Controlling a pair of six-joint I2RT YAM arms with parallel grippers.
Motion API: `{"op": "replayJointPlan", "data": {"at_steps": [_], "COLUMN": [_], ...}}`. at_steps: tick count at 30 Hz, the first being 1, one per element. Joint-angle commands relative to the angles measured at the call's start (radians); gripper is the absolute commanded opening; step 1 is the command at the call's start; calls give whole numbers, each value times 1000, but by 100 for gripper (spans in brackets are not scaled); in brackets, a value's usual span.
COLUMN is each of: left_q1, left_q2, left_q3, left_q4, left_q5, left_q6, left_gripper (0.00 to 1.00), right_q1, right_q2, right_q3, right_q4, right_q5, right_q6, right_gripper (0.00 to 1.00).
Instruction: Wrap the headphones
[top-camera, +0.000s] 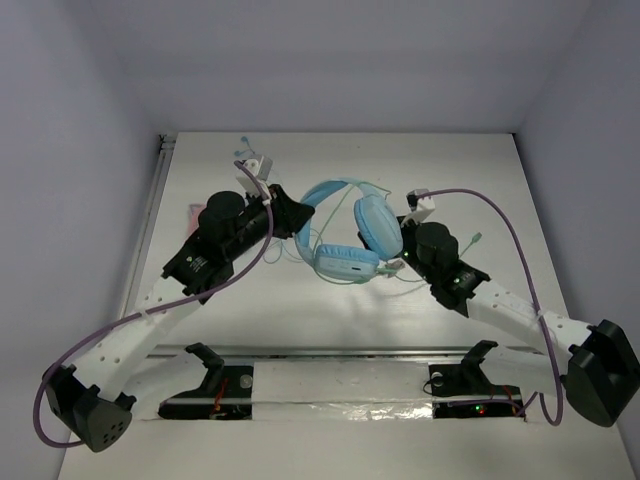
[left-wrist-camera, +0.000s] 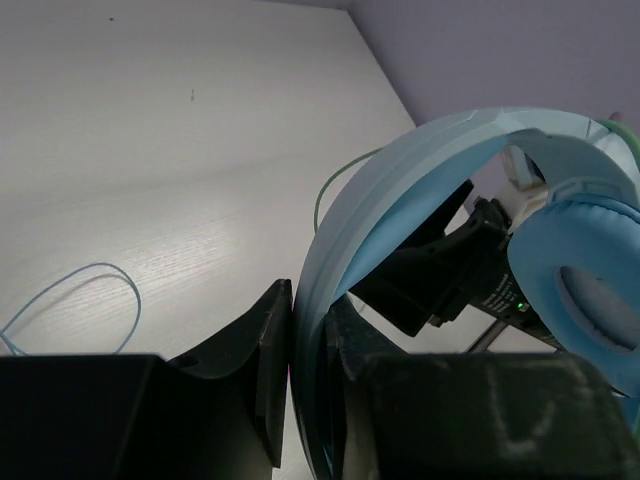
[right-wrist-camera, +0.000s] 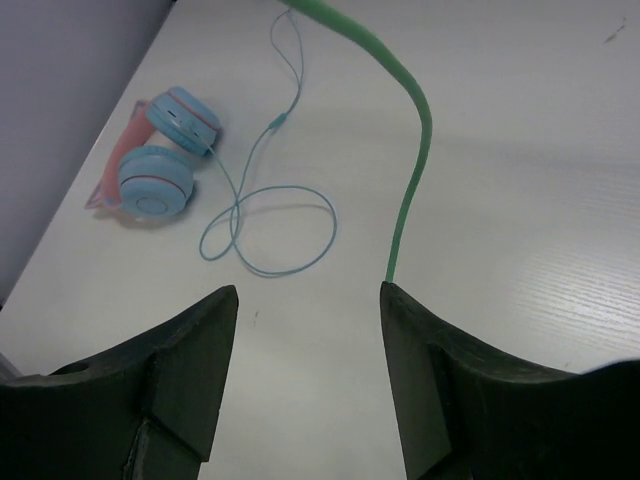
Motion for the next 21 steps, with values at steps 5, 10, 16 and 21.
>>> {"op": "replayJointPlan", "data": {"at_steps": [5, 10, 16, 21], "left_q1": [2, 2, 2, 11], "left_q2": [-49, -41, -20, -15], "left_q3": [80, 138, 206, 224], "left_q4": [86, 62, 42, 76], "left_q5": [-2, -32, -74, -101], "left_q6": [-73, -63, -51, -59], "left_gripper": [0, 0, 0, 0], "right_q1": [-26, -26, -26, -26], "right_q2": [33, 71, 111, 111], "right_q3": [-7, -44, -87, -146], "right_q4": [164, 208, 246, 288], "right_q5": [-35, -35, -46, -46], "right_q6": [13, 55, 108, 163], "right_gripper": [66, 63, 58, 44]}}
